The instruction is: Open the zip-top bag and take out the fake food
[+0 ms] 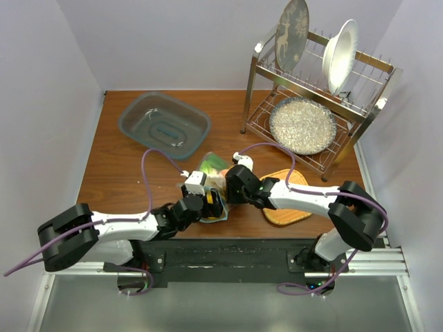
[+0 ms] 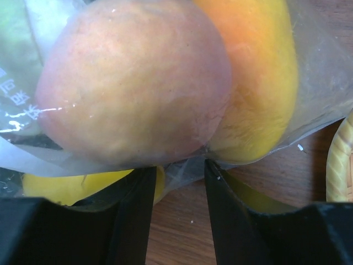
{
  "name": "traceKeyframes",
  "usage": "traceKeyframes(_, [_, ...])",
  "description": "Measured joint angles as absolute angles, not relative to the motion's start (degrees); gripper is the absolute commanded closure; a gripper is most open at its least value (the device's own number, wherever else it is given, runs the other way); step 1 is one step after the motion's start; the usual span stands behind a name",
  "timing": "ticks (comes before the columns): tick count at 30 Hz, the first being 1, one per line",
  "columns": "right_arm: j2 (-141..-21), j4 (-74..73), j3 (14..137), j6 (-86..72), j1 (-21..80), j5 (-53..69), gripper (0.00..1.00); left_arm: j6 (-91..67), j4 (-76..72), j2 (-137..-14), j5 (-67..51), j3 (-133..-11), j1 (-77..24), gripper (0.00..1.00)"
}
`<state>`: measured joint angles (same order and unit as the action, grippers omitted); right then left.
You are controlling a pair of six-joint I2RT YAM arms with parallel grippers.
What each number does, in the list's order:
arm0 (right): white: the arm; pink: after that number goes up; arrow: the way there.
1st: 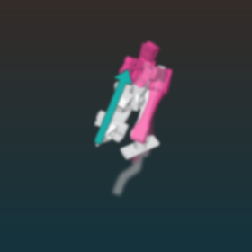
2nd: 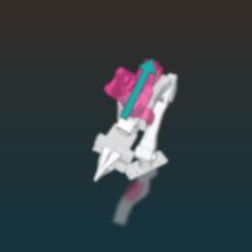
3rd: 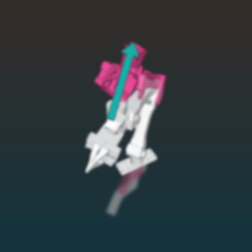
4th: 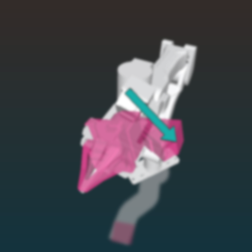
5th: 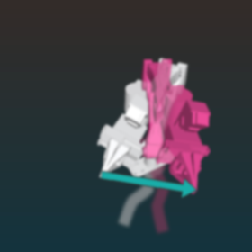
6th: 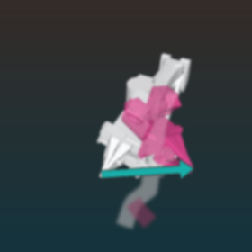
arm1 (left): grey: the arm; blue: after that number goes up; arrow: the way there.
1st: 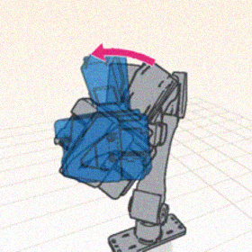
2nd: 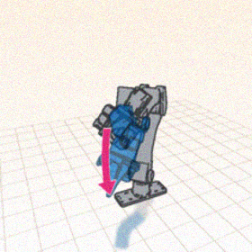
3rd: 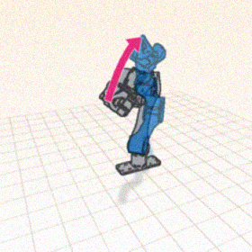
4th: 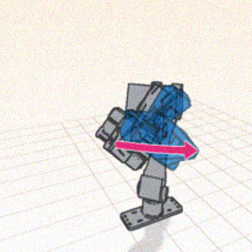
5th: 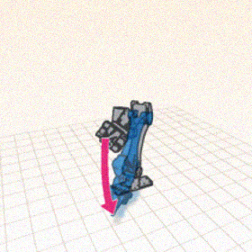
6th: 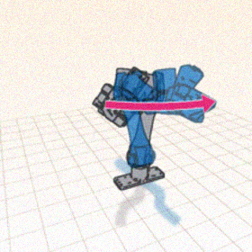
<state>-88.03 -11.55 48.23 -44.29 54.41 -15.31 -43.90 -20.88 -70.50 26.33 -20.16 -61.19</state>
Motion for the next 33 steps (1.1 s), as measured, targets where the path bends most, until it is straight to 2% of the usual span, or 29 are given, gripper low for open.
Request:
traceKeyframes(5, [-88.0, -11.9, 48.2, -43.5, 54.4, -15.2, 0.47, -44.4, -16.7, -70.4, 28.1, -20.5, -63.4, 0.17])
traceKeyframes(9, [-88.2, -12.1, 48.2, -43.4, 54.3, -15.0, 0.47, -45.0, -14.2, -69.0, 28.2, -20.6, -64.3, 0.1])
traceKeyframes(12, [-88.6, -12.0, 48.3, -43.4, 54.2, -14.9, 0.46, -45.3, -12.6, -67.9, 27.5, -20.5, -65.0, 0.1])
traceKeyframes(16, [-89.2, -12.2, 48.6, -43.4, 54.2, -14.7, 0.4, -45.3, -11.2, -67.8, 26.7, -20.5, -65.2, 0.11])
traceKeyframes(19, [-89.3, -12.2, 48.6, -43.2, 54.1, -14.0, 0.38, -45.4, -10.2, -68.8, 26.3, -20.5, -65.5, 0.16])
traceKeyframes(20, [-89.3, -12.2, 48.6, -43.2, 54.1, -13.9, 0.38, -45.5, -9.8, -69.1, 26.3, -20.5, -65.6, 0.24])
traceKeyframes(21, [-89.4, -12.1, 48.6, -43.2, 54.1, -13.8, 0.38, -45.7, -9.6, -69.3, 26.3, -20.5, -65.7, 0.27])
traceKeyframes(24, [-89.8, -12.1, 48.6, -43.1, 54.0, -13.7, 0.46, -46.6, -9.4, -69.5, 26.3, -20.6, -65.7, 0.44])
traceKeyframes(26, [-90.0, -12.3, 48.8, -42.9, 54.0, -13.7, 0.57, -47.0, -8.3, -69.5, 26.4, -21.2, -65.8, 0.55])
traceKeyframes(28, [-90.0, -12.2, 48.8, -42.8, 53.9, -13.8, 0.64, -47.4, -6.5, -69.2, 26.5, -22.0, -66.0, 0.59])
traceKeyframes(30, [-90.0, -12.2, 48.8, -42.8, 53.7, -13.8, 0.69, -47.6, -4.4, -68.0, 26.8, -22.9, -66.1, 0.65])
traceKeyframes(33, [-90.0, -12.2, 48.8, -42.8, 53.5, -14.0, 0.76, -48.5, -1.5, -64.4, 27.4, -23.9, -66.2, 0.69])
